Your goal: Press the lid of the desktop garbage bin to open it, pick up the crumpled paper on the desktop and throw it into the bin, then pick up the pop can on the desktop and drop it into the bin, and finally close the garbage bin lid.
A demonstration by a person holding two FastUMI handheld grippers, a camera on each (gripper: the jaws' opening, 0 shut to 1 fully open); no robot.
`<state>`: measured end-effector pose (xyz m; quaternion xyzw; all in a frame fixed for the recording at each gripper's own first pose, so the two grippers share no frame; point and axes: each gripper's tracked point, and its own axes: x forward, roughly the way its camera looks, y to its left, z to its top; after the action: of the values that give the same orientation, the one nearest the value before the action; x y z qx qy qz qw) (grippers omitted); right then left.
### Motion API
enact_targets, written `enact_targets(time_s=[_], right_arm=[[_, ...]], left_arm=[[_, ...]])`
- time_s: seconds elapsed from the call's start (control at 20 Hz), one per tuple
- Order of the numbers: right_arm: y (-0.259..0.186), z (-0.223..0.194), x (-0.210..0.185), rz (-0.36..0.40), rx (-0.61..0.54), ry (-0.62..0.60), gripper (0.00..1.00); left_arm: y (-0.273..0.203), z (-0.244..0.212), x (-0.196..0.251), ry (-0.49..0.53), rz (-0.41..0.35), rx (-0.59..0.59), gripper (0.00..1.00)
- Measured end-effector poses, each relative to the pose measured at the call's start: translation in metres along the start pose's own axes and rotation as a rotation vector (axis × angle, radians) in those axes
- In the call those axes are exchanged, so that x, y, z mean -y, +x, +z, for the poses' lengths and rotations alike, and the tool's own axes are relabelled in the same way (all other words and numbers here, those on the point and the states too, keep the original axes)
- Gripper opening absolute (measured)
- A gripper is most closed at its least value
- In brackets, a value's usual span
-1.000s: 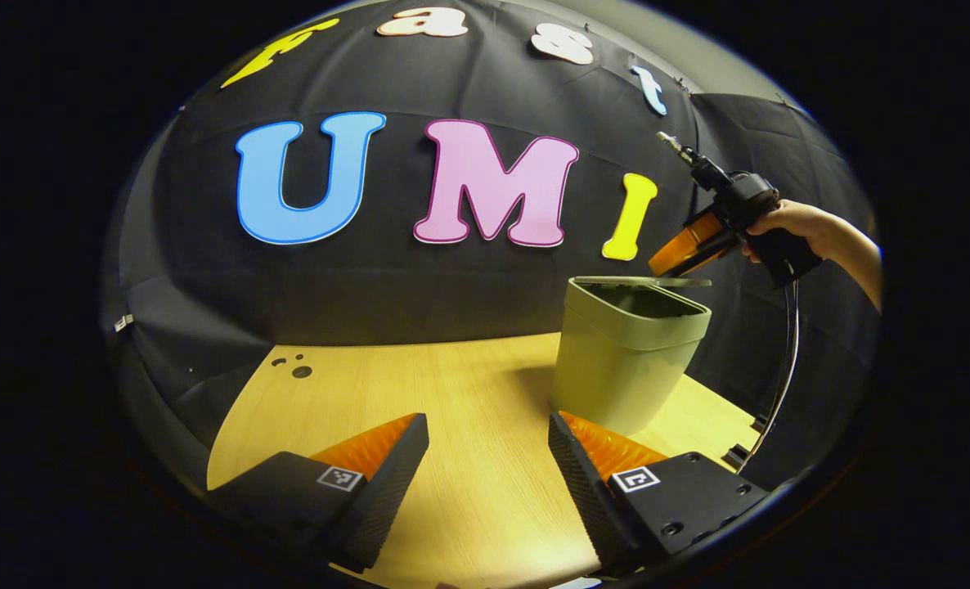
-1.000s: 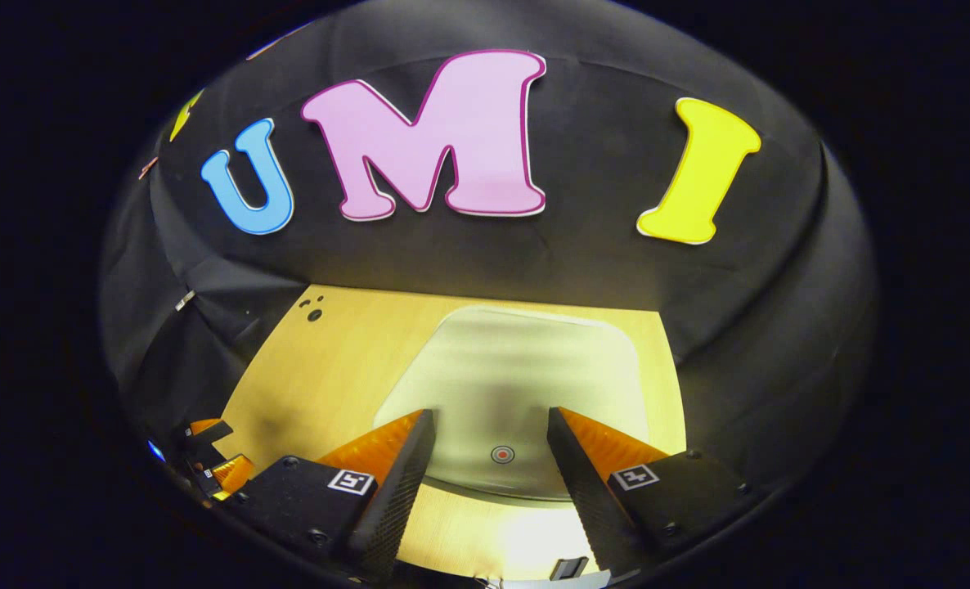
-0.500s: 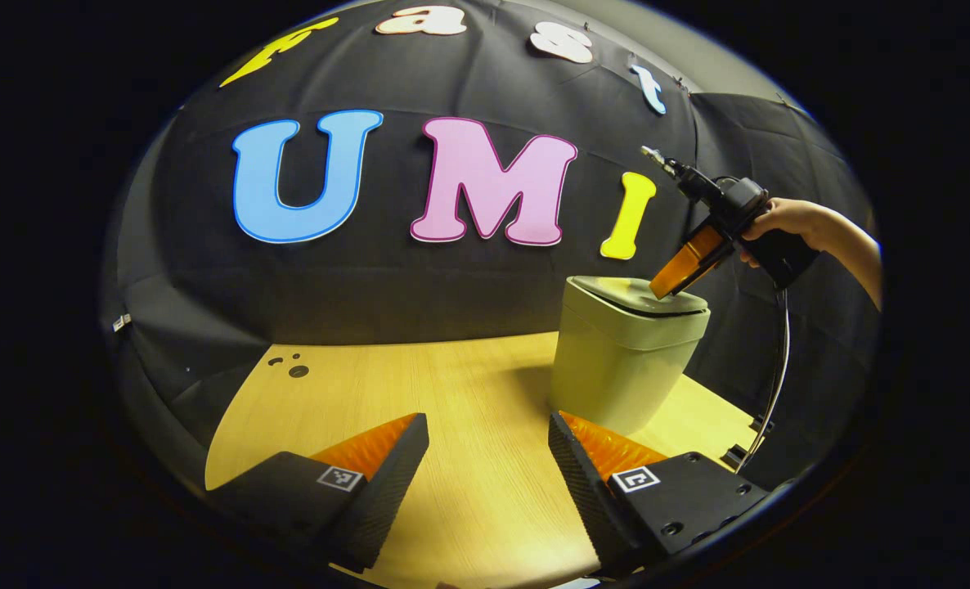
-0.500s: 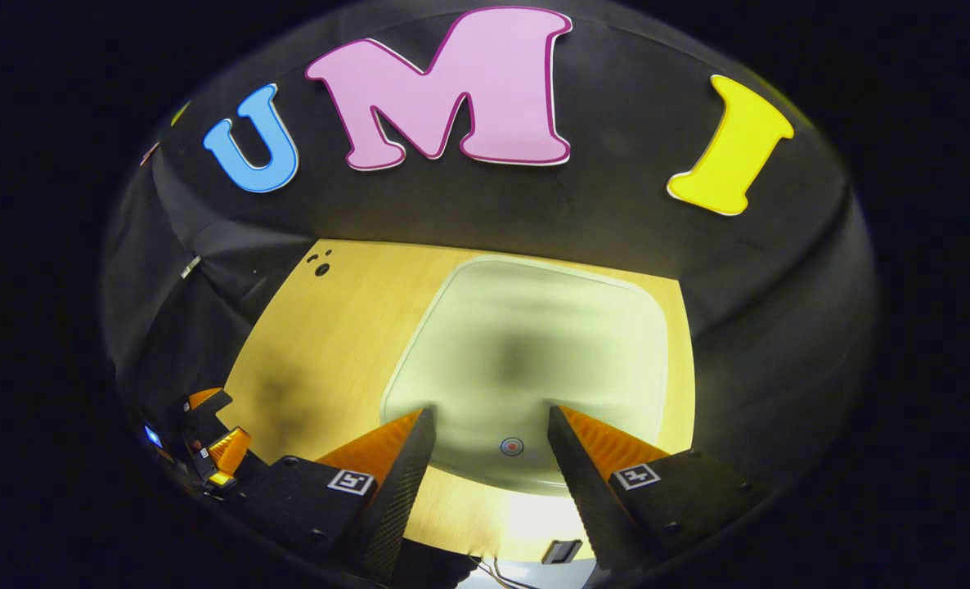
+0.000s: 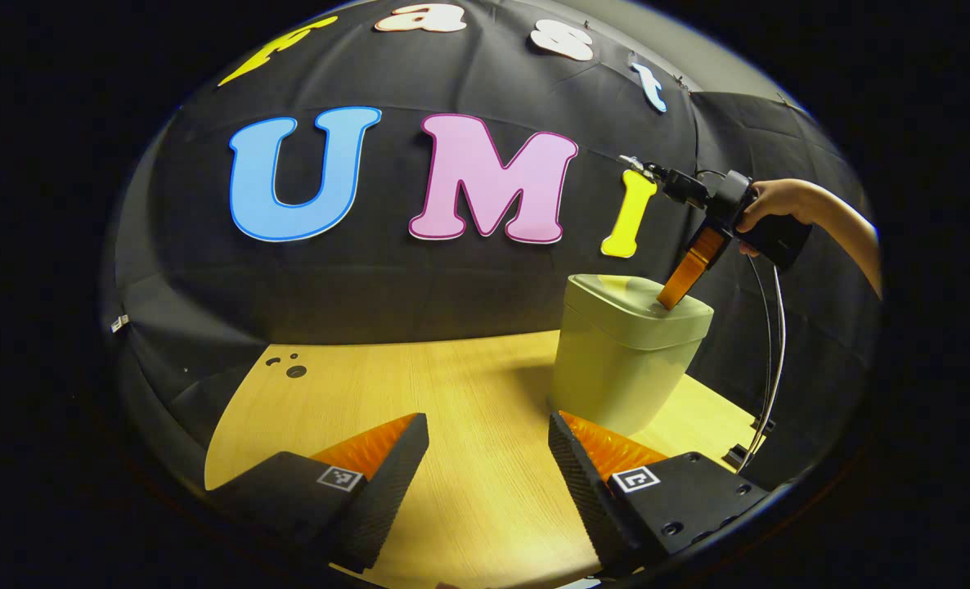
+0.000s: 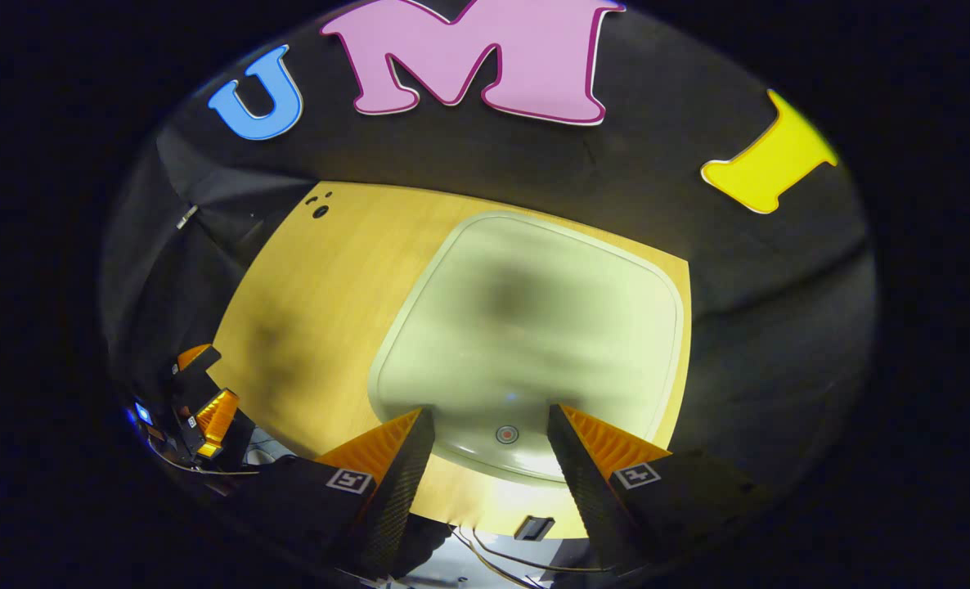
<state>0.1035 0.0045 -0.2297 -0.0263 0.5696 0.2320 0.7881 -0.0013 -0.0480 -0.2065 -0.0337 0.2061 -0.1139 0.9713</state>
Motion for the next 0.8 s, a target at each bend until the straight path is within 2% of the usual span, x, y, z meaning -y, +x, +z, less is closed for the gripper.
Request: enact_targets(time_s=[0.15,0.25,0.55,0.8], right_arm=[[0.000,0.000,-0.002,0.014,-0.021,-0.008,0.93],[-0.004,0.004,0.000,0.021,0.023,-0.019,0.93],[-0.013,0.008,-0.007,0.012,0.231,0.033,0.93],[-0.037,0.011,-0.022,-0.037,0.438,0.046,0.92]], left_arm=[[0.003,0.001,0.000,-0.002,-0.002,0.002,0.95],[0.003,0.004,0.001,0.006,-0.003,0.009,0.95],[0.002,0.011,0.004,0.017,-0.008,0.021,0.95],[-0.003,0.012,0.006,0.026,-0.007,0.026,0.95]])
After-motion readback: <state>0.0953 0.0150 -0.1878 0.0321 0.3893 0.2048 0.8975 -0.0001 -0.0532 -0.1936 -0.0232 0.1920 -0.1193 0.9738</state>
